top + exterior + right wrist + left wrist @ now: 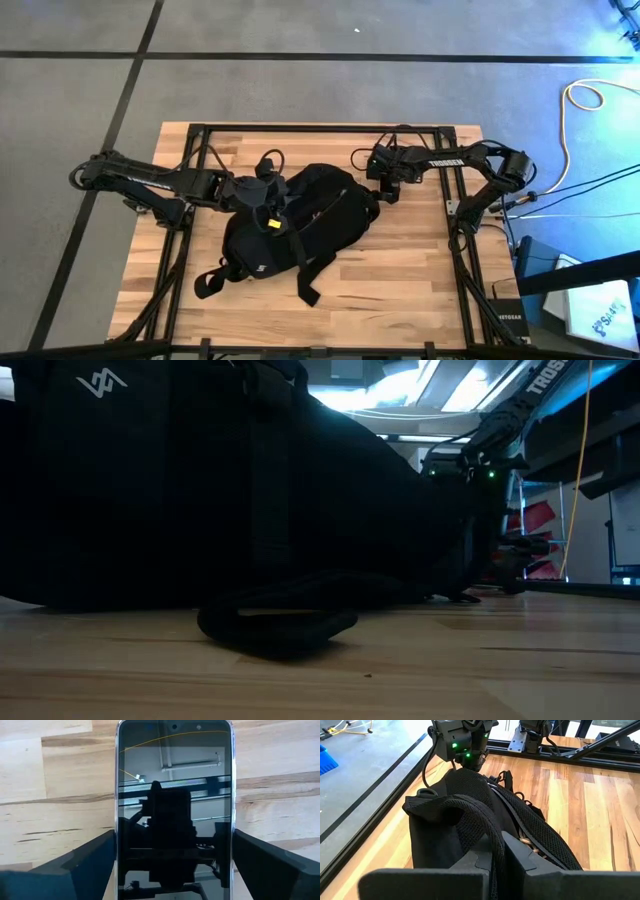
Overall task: Unpack backpack
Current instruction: Put the pink cellphone into the black backpack
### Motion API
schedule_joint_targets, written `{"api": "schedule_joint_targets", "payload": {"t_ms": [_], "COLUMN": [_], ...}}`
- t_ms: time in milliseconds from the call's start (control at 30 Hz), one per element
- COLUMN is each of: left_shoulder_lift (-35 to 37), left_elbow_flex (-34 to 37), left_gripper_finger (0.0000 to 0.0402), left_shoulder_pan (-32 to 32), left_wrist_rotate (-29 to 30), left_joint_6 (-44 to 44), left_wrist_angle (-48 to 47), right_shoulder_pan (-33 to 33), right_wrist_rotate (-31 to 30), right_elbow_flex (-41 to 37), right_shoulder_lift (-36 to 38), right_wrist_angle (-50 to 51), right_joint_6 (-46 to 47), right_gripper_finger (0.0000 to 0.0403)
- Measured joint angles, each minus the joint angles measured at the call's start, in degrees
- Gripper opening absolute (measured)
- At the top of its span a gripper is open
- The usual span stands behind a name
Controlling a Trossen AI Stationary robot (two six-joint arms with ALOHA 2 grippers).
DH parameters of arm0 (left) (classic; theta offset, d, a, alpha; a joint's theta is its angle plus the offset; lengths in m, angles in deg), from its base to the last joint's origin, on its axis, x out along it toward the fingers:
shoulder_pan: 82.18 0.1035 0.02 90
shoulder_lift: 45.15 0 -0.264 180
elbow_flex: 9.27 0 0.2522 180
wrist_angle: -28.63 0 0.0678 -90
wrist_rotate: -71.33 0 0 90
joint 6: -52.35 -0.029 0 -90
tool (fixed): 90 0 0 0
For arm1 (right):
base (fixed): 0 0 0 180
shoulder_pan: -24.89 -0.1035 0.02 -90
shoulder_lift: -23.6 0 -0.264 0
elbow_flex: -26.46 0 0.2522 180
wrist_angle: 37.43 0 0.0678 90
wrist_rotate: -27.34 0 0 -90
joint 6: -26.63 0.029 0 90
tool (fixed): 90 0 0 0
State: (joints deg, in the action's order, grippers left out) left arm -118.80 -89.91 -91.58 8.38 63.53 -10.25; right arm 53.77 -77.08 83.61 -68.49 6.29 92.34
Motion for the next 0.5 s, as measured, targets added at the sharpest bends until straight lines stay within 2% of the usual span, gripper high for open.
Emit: {"api": "schedule_joint_targets", "payload": {"t_ms": [500], "left_shoulder_lift": [0.0], "left_elbow_flex": [0.0], "left_gripper_finger": [0.0006], "left_shoulder_pan": [0.0], "left_wrist_rotate": [0.0], "left_joint_6": [0.0], "left_wrist_angle": [0.0], "right_shoulder_pan": [0.0], "right_wrist_rotate": [0.0], "right_elbow_flex": [0.0], "right_shoulder_lift": [0.0], "right_wrist_angle": [-0.1], "right_joint_6": [0.0], "right_gripper_finger": [0.0351]}}
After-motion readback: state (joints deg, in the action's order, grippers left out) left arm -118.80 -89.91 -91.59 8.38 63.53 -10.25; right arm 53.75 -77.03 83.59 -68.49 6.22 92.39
